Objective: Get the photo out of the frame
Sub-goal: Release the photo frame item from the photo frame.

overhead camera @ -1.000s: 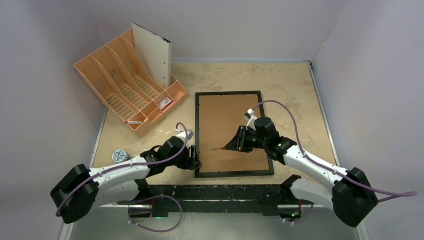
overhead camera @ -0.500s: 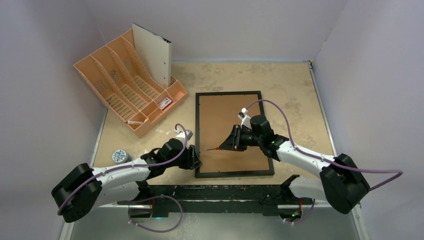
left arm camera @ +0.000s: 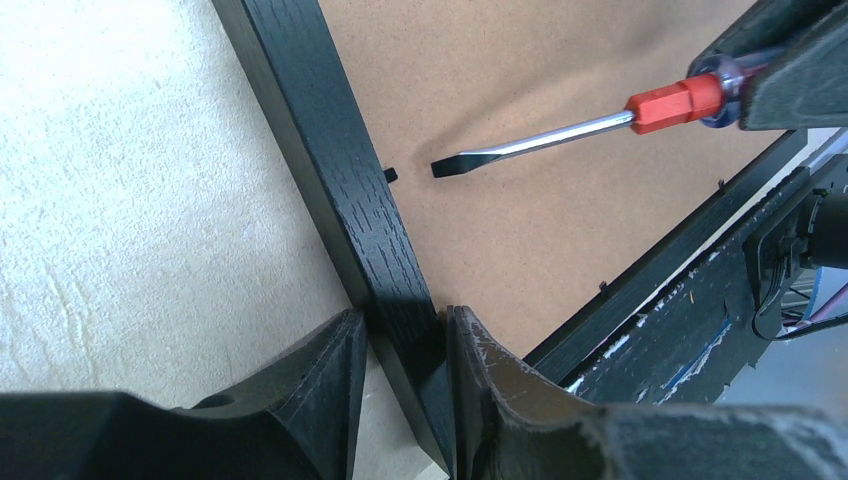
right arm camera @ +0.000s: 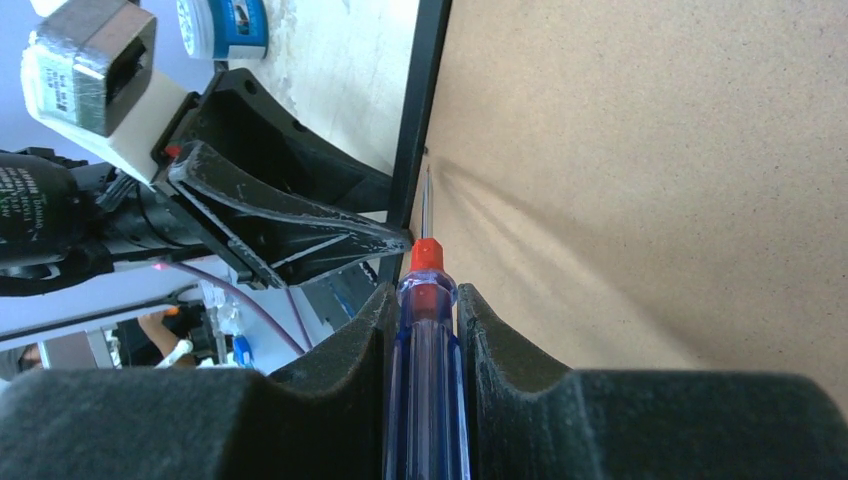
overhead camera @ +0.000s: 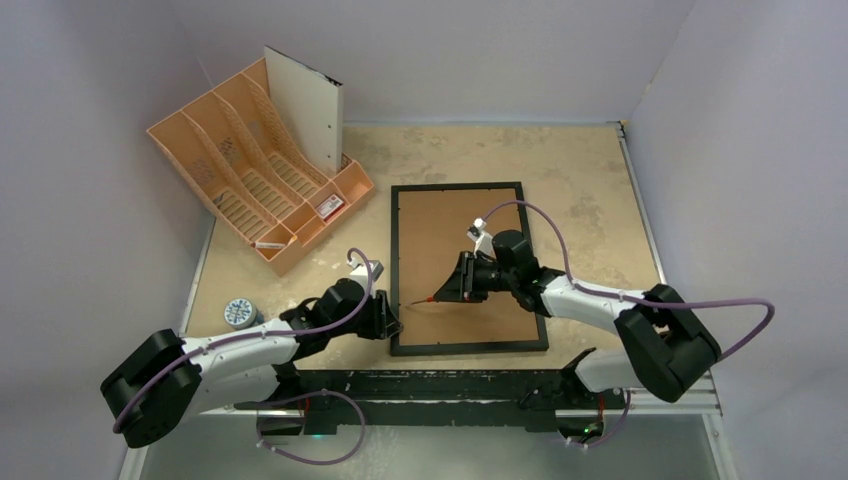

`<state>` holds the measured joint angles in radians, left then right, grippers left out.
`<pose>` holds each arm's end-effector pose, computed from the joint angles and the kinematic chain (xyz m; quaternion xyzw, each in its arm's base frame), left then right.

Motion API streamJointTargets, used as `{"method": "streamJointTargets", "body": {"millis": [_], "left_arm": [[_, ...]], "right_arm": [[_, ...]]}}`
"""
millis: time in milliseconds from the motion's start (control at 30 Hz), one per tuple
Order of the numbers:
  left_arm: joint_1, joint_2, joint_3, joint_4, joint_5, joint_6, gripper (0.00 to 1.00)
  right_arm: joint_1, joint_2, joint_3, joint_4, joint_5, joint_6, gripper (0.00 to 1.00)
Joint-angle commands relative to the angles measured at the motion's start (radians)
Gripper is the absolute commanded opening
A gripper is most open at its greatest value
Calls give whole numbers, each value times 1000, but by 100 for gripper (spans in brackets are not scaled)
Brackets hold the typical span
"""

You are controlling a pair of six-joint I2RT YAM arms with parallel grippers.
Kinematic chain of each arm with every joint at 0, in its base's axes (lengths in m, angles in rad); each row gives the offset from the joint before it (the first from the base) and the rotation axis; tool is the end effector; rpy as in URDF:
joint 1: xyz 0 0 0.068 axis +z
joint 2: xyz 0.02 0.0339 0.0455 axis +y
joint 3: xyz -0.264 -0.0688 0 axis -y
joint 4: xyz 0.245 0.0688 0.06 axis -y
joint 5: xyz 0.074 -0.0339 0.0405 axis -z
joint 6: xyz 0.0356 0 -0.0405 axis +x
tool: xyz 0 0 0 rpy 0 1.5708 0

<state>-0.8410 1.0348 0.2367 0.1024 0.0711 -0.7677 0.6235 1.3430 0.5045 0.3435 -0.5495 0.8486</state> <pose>0.1203 -0.1382 0.1367 0.0482 0.9041 -0.3274 0.2705 0.2007 0.1673 0.1790 -0.0453 0.8370 0.5037 0.2090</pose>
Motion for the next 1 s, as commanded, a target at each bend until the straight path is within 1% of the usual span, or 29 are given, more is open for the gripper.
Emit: {"method": "streamJointTargets", "body": {"millis": [0,100,333,433,733,967], "left_arm": [[-4,9,-36,-131,-36,35,27],[-4,9,-37,-125,-34,40,27],[-4,25,-25,-118,-28,51,26],[-5,21,-24,-117,-32,50,25],[-4,2,-32,-121,-26,54,24],[-5,-2,-43,-117,-11,59,19]], "right_arm": [[4,18,6,73,-41,-23,0],[4,25,5,63,-25,-34,0],[4,71,0,102,-57,-31,0],[5,93,4,101,-46,-28,0],[5,161,-10,170,-62,-3,0],[5,203,-20,222,-75,12,0]]}}
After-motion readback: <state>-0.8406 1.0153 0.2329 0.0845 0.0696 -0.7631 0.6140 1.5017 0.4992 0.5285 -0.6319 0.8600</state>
